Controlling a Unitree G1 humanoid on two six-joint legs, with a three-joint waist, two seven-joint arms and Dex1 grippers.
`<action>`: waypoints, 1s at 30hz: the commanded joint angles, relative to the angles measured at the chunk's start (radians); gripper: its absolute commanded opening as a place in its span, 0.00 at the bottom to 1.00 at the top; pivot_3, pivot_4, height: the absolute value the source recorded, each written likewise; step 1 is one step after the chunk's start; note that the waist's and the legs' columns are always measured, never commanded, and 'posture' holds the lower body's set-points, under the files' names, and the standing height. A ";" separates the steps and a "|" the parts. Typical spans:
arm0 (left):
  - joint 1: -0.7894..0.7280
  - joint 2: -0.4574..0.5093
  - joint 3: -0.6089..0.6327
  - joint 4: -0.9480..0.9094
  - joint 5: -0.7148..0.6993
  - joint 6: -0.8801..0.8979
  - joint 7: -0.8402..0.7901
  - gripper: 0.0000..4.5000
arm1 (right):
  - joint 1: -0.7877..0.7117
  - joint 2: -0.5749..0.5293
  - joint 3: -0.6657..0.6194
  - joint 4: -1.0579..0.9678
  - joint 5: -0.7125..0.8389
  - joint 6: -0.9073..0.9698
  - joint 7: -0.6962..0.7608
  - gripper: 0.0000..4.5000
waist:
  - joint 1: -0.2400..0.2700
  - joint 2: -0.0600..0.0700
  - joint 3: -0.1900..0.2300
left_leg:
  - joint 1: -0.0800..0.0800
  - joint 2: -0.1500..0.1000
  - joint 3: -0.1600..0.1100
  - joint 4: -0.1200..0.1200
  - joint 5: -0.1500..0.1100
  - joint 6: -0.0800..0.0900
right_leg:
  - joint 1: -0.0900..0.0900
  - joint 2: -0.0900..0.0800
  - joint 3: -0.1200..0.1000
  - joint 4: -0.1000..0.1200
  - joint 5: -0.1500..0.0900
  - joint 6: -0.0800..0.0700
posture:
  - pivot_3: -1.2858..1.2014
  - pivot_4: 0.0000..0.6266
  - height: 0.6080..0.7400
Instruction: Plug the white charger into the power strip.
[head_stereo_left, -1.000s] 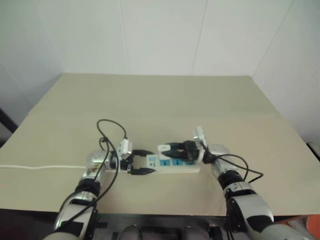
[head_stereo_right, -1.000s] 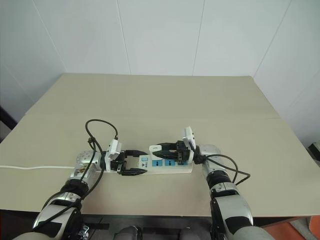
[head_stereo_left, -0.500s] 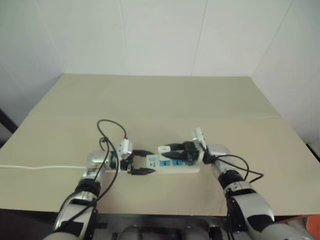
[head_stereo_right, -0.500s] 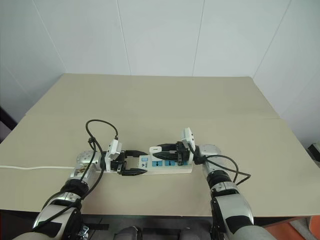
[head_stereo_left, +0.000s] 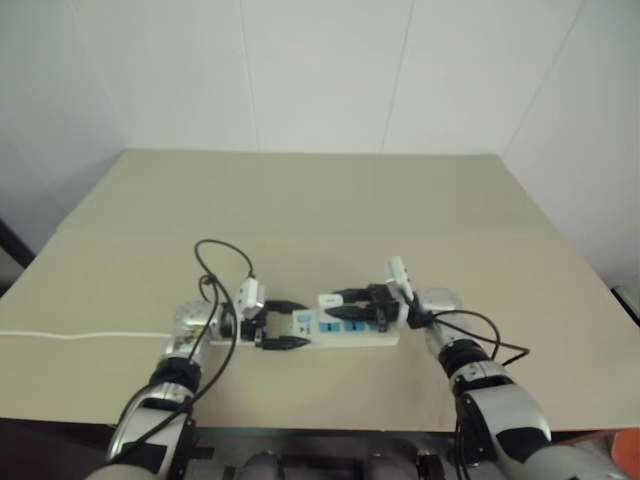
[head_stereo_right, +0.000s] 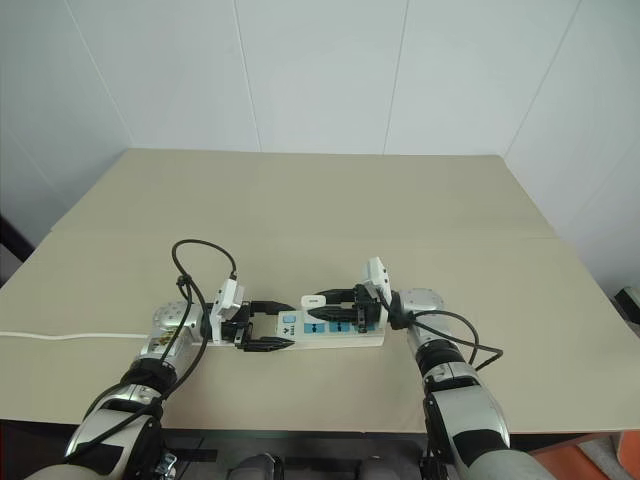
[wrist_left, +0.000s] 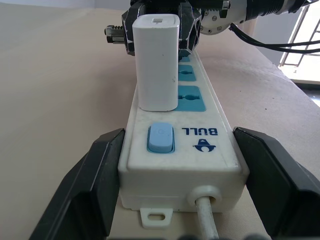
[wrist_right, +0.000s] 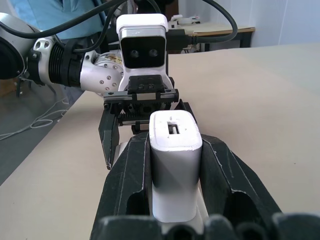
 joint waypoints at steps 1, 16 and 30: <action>0.003 0.012 -0.011 -0.031 -0.005 -0.005 -0.030 0.72 | 0.059 -0.048 0.048 0.090 -0.105 -0.012 -0.012 0.24 | 0.000 0.000 0.000 | 0.000 0.000 0.000 0.000 0.000 0.000 | 0.000 0.000 0.000 0.000 0.000 0.000 | 0.52 0.24 1.00; 0.010 0.010 -0.018 -0.042 -0.005 -0.005 -0.026 0.72 | 0.009 -0.032 0.115 0.085 -0.161 -0.002 -0.075 0.24 | -0.009 0.000 0.000 | 0.007 0.000 0.000 -0.001 0.000 0.000 | 0.005 0.000 0.000 0.000 -0.001 -0.001 | 0.52 0.24 1.00; 0.019 0.011 -0.018 -0.051 -0.009 -0.006 -0.022 0.72 | 0.021 -0.042 0.139 0.085 -0.174 0.067 -0.078 0.24 | -0.024 0.000 0.000 | 0.013 0.000 0.000 -0.003 0.000 0.000 | 0.011 0.000 0.000 0.000 -0.002 -0.002 | 0.52 0.24 1.00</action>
